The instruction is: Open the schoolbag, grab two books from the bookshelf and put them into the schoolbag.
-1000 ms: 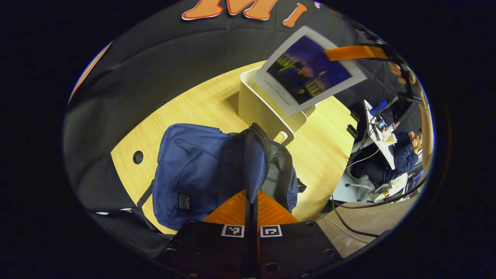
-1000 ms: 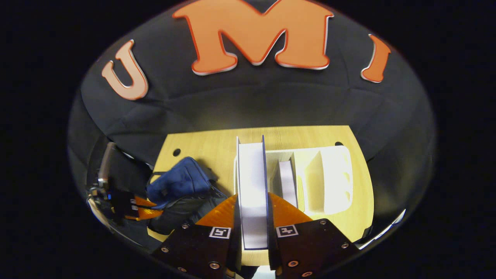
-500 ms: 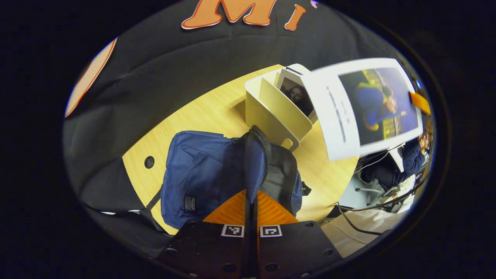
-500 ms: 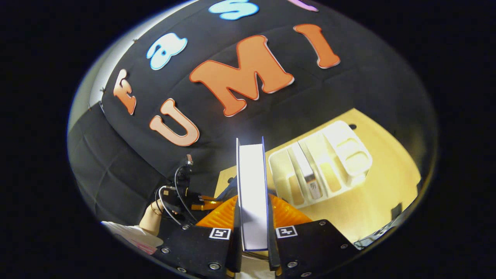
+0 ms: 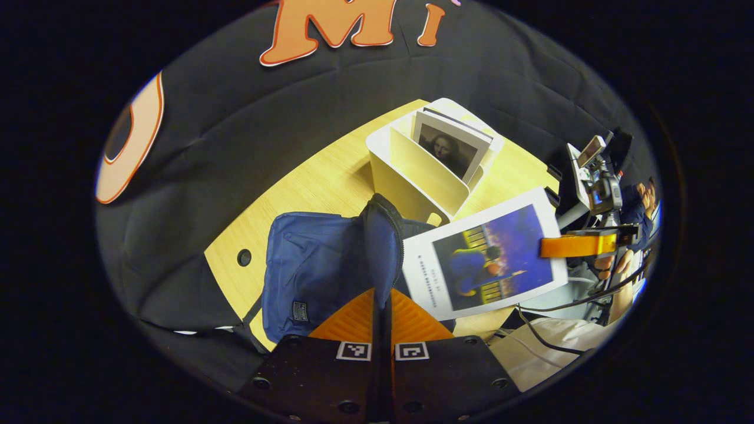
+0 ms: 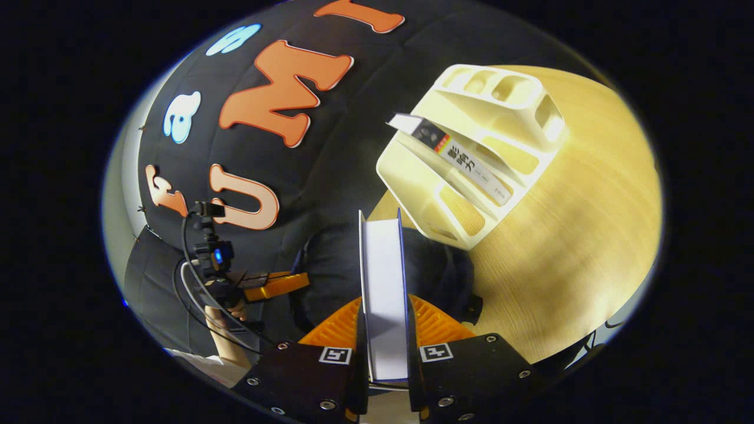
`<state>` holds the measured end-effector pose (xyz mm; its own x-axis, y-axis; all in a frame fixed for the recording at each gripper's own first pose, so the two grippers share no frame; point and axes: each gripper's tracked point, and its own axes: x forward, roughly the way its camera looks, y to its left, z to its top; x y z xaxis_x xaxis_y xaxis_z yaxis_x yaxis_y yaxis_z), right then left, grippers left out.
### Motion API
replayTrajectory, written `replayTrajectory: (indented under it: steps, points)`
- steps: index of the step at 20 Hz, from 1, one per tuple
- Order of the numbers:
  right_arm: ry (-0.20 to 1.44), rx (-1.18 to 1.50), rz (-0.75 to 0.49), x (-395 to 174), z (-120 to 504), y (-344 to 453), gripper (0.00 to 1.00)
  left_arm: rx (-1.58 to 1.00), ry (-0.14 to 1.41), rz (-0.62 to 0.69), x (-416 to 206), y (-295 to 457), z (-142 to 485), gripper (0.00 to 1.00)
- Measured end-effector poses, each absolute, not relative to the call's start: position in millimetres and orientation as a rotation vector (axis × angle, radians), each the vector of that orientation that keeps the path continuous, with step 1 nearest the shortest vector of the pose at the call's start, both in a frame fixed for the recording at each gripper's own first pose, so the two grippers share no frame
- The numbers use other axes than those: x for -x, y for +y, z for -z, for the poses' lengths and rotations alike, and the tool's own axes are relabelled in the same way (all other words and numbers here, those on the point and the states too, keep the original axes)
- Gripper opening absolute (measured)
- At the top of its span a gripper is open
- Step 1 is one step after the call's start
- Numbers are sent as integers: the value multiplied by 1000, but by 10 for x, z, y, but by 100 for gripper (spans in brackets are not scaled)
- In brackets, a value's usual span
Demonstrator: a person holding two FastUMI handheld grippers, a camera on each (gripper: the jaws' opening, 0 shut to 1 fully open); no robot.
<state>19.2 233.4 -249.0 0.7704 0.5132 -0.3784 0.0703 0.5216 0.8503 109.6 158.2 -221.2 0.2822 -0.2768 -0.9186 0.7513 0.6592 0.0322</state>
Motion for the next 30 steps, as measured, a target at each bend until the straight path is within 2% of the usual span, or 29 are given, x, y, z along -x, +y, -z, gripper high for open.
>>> replayTrajectory:
  steps: [6,12,13,14,16,18,19,20,21,23,30]
  points:
    - [670,-1039,-298,-799,2861,2966,27,-555,1053,748,-1033,1479,2117,1]
    - [745,-1050,-260,-1070,3081,3457,27,-569,1047,774,-999,1447,2094,1]
    - [762,-1042,-257,-1088,3123,3533,17,-572,1046,781,-993,1436,2106,1]
    - [783,-1029,-253,-1083,3168,3620,27,-577,1045,784,-996,1441,2106,1]
    - [829,-1007,-272,-1036,3179,3749,29,-574,1051,787,-997,1440,2118,1]
    - [843,-978,-287,-1043,3138,3784,36,-577,1051,783,-1023,1465,2115,1]
    - [845,-958,-275,-1041,3122,3762,50,-576,1052,781,-1040,1476,2131,1]
    - [846,-943,-260,-1002,3145,3699,48,-570,1056,778,-1043,1495,2133,1]
    - [847,-936,-249,-981,3156,3641,84,-559,1060,778,-1044,1500,2130,1]
    - [855,-928,-243,-936,3147,3568,95,-547,1060,777,-1048,1486,2144,1]
    - [846,-772,-225,-665,3015,3179,97,-548,1057,794,-1009,1449,2214,1]
